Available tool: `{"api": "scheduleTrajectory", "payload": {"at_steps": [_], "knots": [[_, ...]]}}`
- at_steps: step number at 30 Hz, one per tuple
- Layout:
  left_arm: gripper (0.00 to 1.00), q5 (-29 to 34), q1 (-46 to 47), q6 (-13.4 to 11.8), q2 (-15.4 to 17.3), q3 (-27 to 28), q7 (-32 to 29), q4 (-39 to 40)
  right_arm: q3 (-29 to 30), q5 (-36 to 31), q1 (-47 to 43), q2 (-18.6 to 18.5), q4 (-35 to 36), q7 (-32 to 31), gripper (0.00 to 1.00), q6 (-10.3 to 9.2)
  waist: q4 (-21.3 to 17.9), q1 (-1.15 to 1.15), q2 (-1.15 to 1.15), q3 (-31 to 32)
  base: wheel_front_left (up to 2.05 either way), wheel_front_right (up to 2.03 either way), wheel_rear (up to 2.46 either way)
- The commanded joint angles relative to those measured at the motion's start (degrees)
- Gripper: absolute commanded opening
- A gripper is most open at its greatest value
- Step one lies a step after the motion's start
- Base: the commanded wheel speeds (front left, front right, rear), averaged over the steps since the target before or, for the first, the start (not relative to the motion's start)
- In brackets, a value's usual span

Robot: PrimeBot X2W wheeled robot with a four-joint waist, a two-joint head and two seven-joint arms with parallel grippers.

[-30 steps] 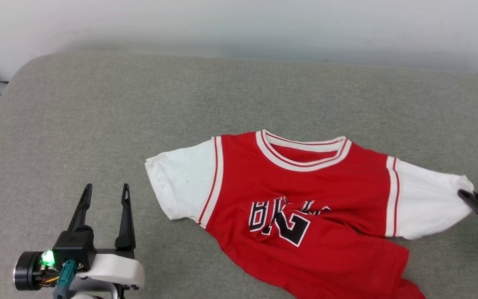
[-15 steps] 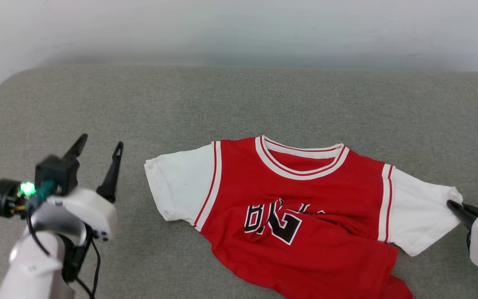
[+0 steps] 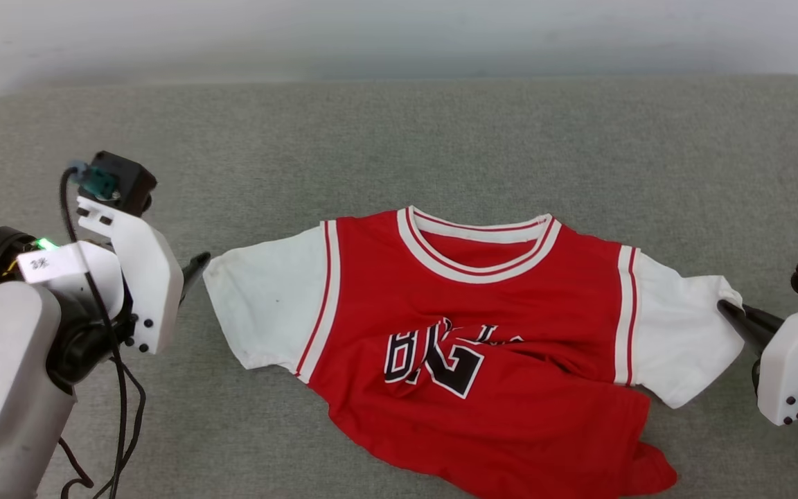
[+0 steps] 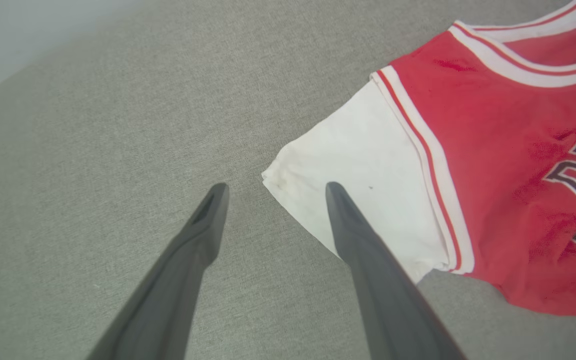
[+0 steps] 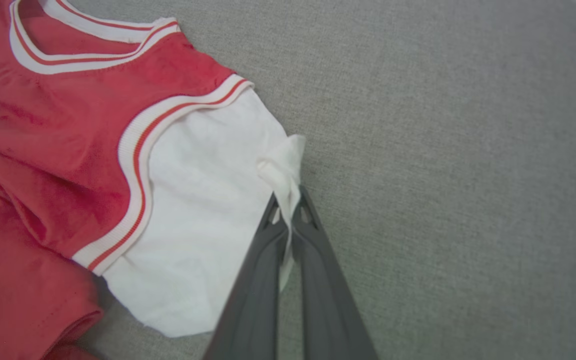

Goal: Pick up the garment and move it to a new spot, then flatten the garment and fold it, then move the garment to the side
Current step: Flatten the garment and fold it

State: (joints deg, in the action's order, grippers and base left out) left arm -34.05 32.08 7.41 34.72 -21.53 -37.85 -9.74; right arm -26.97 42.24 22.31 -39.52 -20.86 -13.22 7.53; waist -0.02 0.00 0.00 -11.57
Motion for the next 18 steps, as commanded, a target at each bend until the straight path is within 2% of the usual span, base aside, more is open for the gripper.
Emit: {"api": "scheduleTrajectory", "payload": {"at_steps": [1,7,18], "knots": [[1.0,-1.19,1.44,-0.01,0.76,-1.32,-2.09,-0.85,0.5,-0.67,-0.45,0.63,0.72,-0.33,0.0,-0.09,-0.92,0.0,0.0,-1.17,0.0,0.0,0.0],[1.0,-5.57,6.72,0.0,2.94,-7.14,-8.8,-4.76,2.32,-2.88,0.85,2.02,3.56,-1.57,0.0,-0.09,-2.92,0.0,0.0,-4.73,0.0,0.0,0.0],[1.0,-7.6,13.39,0.0,4.07,-15.56,-11.87,-14.01,3.84,-5.44,3.15,4.27,6.63,-3.14,0.0,-0.09,-5.7,0.0,0.0,-11.49,0.0,0.0,0.0]]}}
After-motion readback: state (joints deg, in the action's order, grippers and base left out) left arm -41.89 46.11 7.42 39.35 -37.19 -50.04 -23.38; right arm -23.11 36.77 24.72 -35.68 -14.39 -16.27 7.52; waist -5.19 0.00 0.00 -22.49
